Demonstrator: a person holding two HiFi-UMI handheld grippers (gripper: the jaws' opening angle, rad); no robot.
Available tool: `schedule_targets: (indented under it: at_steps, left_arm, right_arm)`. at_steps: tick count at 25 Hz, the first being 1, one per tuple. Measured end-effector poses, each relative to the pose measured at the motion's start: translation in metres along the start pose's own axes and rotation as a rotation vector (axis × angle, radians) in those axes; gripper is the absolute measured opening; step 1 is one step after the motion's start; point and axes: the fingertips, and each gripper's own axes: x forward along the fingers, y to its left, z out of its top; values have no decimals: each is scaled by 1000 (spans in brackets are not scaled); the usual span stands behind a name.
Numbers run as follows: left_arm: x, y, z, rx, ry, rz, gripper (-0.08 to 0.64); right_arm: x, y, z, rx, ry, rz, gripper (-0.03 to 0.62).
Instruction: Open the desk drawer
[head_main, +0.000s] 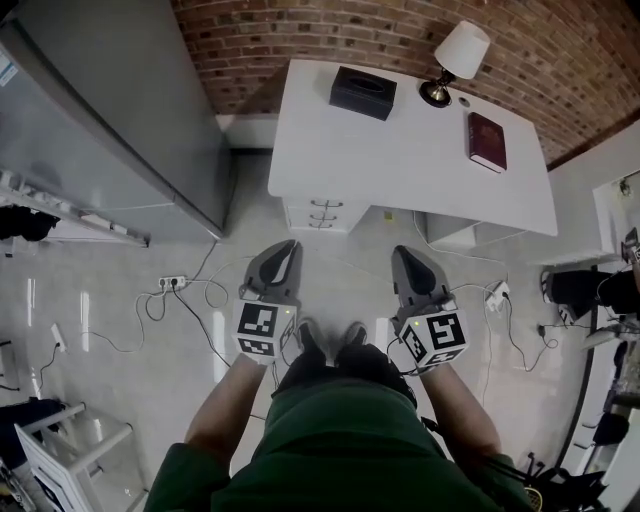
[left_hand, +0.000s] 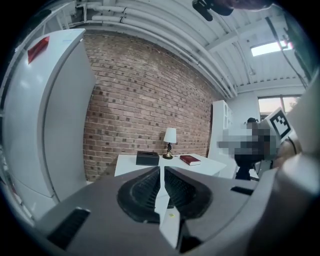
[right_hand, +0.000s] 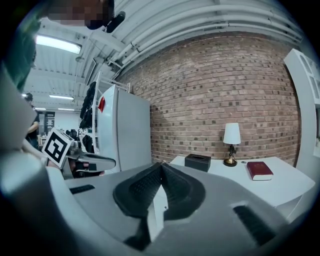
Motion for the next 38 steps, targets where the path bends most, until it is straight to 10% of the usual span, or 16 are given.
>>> schedule_targets:
  at_steps: [19, 38]
  left_arm:
    - [113, 11, -123, -176, 219, 118, 25]
    - [218, 80, -301, -713, 261, 149, 95]
  right_arm:
    - [82, -75, -65, 87, 65, 184, 0]
    - [106, -75, -183, 106, 219, 230, 0]
